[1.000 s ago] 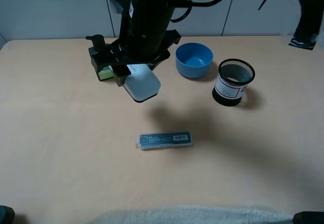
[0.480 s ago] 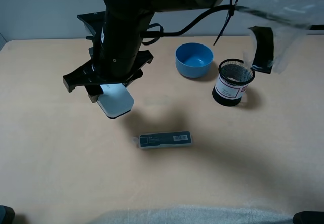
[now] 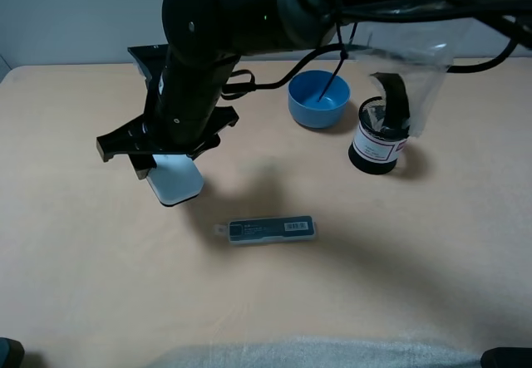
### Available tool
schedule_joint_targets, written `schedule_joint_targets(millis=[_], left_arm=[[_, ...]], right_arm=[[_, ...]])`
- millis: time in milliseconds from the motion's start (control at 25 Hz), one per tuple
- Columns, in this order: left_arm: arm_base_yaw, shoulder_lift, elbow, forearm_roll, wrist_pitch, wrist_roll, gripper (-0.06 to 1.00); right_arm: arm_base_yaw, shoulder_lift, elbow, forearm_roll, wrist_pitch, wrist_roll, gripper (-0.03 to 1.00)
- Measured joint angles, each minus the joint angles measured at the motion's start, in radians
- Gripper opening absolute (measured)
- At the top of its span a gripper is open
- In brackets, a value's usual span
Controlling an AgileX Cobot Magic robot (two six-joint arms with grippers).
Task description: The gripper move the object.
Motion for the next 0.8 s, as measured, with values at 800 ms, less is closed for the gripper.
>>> schedule_joint_targets(millis=[800], left_arm=[[0.000, 0.000, 0.000, 0.000, 0.000, 0.000, 0.93]], right_arm=[[0.000, 0.107, 0.000, 0.004, -0.020, 0.213, 0.46]])
